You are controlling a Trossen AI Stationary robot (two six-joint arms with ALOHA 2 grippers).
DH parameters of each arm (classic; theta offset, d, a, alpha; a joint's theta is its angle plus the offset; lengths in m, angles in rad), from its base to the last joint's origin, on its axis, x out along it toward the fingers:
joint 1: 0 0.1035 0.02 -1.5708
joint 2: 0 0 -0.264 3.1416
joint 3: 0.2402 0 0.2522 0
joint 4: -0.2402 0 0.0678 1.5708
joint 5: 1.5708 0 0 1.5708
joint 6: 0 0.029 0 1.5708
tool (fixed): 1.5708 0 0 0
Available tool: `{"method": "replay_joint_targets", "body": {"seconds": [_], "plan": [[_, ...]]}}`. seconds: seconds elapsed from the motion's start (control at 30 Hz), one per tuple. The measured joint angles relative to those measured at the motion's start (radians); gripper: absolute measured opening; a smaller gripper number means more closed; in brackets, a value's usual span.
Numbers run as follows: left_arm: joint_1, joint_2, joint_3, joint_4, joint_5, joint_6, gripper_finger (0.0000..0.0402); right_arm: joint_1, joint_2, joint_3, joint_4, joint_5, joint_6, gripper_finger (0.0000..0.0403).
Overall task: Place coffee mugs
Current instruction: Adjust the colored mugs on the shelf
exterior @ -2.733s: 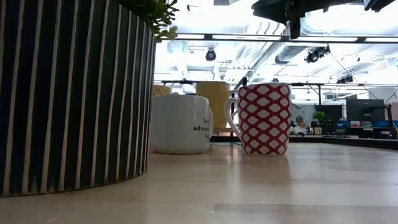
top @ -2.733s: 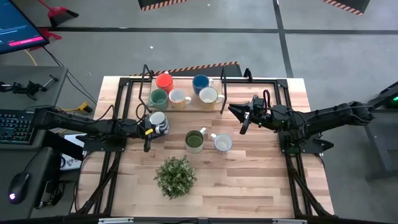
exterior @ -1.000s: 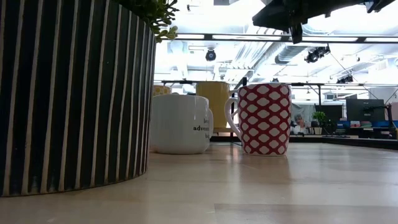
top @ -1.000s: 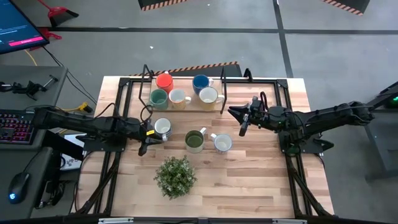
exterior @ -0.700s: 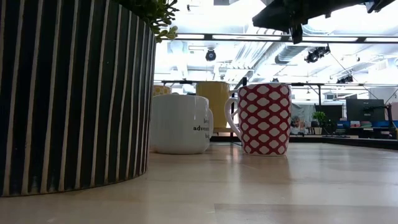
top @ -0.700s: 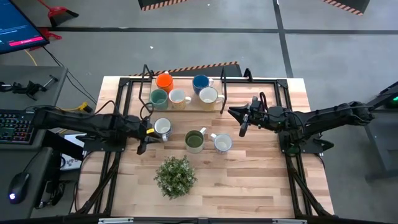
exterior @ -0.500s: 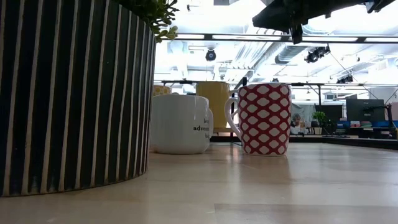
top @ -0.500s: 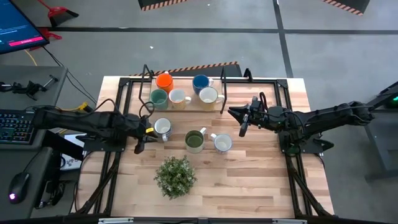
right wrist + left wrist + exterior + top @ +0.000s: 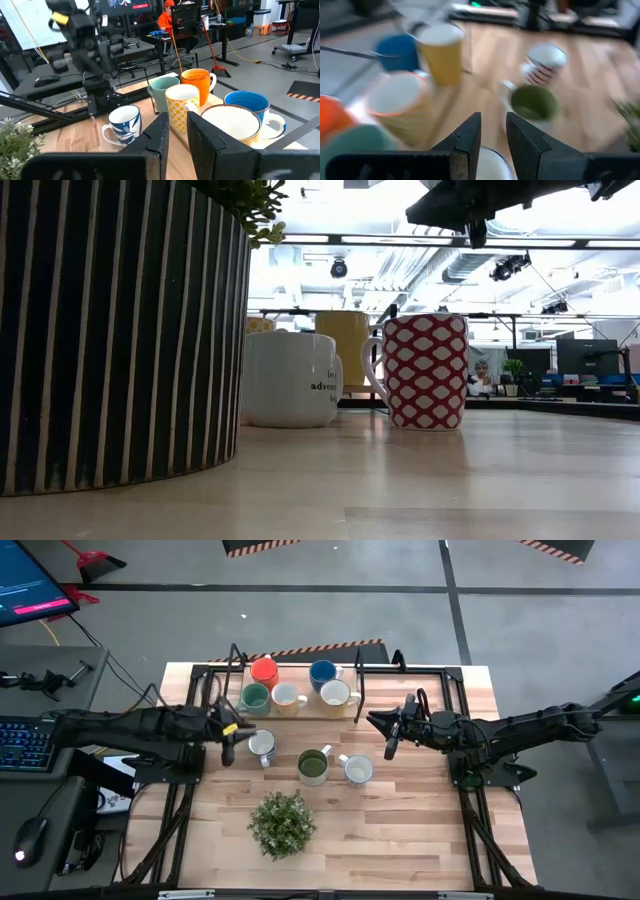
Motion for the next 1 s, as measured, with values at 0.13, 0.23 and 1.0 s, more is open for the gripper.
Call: {"method": "replay_joint_targets", "body": {"seconds": [0.13, 0.23, 1.0], "plan": [[0.042, 0.025, 0.048, -0.082, -0.016, -0.036, 0.0081, 0.0, 0.0, 0.0, 0.0, 0.0, -0.009, 0.0055], [0.087, 0.076, 0.07, -0.137, 0.054, -0.045, 0.0081, 0.0, 0.0, 0.0, 0.0, 0.0, -0.015, 0.0055], [0.477, 0.585, 0.426, 0.001, 0.178, 0.209, 0.0081, 0.0, 0.0, 0.0, -0.008, 0.002, 0.019, 0.0055]]}}
